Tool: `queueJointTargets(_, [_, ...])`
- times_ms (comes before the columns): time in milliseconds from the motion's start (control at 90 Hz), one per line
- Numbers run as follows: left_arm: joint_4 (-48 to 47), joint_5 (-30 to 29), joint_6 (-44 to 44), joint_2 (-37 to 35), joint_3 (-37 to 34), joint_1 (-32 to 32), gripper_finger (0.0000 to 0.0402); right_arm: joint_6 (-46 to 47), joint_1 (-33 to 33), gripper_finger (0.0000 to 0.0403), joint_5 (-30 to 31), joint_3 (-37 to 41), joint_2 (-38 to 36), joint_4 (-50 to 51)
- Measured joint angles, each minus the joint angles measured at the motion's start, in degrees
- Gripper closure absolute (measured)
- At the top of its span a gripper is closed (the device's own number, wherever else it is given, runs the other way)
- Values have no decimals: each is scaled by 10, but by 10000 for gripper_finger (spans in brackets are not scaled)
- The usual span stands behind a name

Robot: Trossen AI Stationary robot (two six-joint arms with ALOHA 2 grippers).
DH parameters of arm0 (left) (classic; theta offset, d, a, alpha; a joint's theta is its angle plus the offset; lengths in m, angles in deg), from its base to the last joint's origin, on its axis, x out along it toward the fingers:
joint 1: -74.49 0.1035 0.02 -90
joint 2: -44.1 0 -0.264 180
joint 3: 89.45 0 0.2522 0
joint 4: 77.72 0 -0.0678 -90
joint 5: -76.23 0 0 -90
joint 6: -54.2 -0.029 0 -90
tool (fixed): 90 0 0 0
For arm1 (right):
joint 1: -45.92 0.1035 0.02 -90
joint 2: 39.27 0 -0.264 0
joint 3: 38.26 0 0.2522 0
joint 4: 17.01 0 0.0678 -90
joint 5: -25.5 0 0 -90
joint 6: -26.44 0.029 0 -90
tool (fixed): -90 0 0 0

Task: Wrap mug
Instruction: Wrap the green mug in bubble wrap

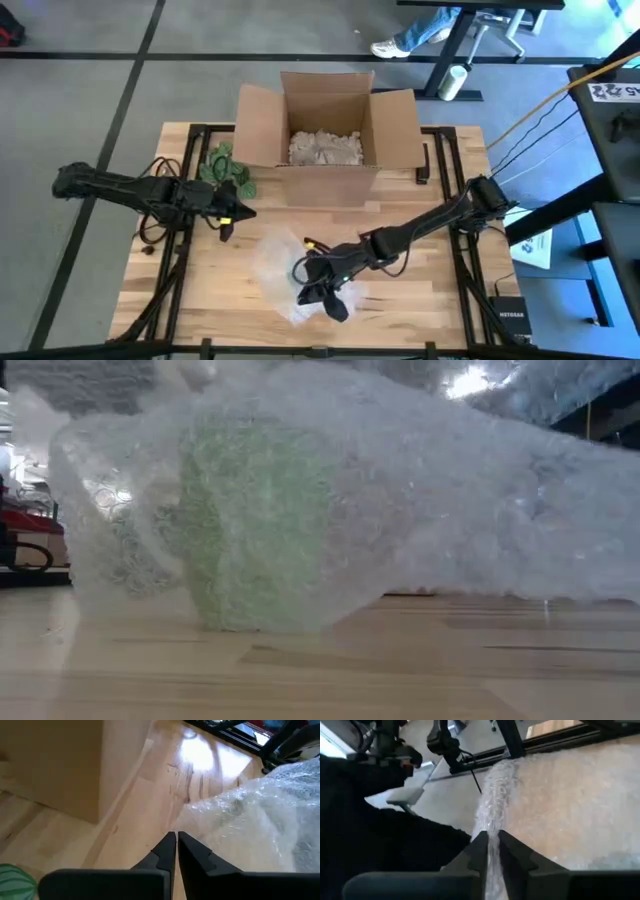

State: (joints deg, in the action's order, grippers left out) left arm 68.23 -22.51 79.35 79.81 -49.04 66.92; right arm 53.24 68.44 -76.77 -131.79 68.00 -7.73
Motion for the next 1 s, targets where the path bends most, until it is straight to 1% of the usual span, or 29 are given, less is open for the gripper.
queueJointTargets(100, [0,20,6,0,0,-1,402,0,-10,306,21,-11,1,53])
queueJointTargets(278, [0,27,0,0,0,-14,402,0,-22,227,26,-12,2,64])
queueJointTargets(356, [-1,27,-5,0,0,-17,402,0,-25,205,26,-12,2,65])
queueJointTargets(422, [-1,26,-7,0,0,-17,402,1,-31,202,23,-12,2,65])
queueJointTargets(478, [-1,26,-9,0,0,-17,402,4,-38,212,26,-12,1,70])
queueJointTargets(544, [-1,26,-10,0,0,-17,402,16,-46,241,21,-12,0,87])
queueJointTargets(622, [-1,26,-10,0,0,-17,402,33,-55,294,8,-12,0,119])
queueJointTargets(711, [-1,23,-16,0,0,-17,402,35,-61,370,1,-15,0,148])
queueJointTargets(744, [-1,20,-24,0,0,-17,402,26,-62,385,2,-26,0,166])
queueJointTargets(778, [-2,19,-34,-2,0,-17,402,18,-60,390,10,-43,0,186])
queueJointTargets(856, [-4,11,-49,-10,0,-17,402,-7,-61,386,28,-100,3,254])
queueJointTargets(933, [-14,2,-54,-24,0,-17,402,-28,-60,394,45,-170,16,354])
queueJointTargets(1000, [-32,2,-54,-36,0,-17,402,-39,-62,400,53,-228,42,432])
